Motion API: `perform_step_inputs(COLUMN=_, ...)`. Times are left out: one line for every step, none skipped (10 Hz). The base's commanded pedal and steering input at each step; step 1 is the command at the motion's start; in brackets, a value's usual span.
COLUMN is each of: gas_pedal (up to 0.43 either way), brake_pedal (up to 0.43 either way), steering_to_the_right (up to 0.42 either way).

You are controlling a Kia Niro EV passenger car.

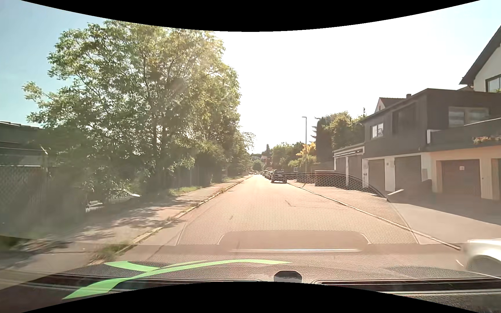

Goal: Follow the waypoints while adhering to traffic rules and regulations

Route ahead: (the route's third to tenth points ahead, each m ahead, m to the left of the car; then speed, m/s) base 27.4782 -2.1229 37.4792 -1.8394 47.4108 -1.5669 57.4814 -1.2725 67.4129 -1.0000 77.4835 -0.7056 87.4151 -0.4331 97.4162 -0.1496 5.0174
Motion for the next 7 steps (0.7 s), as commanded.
perform_step_inputs(gas_pedal=0.157, brake_pedal=0.000, steering_to_the_right=-0.006)
perform_step_inputs(gas_pedal=0.169, brake_pedal=0.000, steering_to_the_right=-0.007)
perform_step_inputs(gas_pedal=0.169, brake_pedal=0.000, steering_to_the_right=-0.006)
perform_step_inputs(gas_pedal=0.169, brake_pedal=0.000, steering_to_the_right=-0.008)
perform_step_inputs(gas_pedal=0.169, brake_pedal=0.000, steering_to_the_right=-0.009)
perform_step_inputs(gas_pedal=0.169, brake_pedal=0.000, steering_to_the_right=-0.009)
perform_step_inputs(gas_pedal=0.169, brake_pedal=0.000, steering_to_the_right=-0.009)
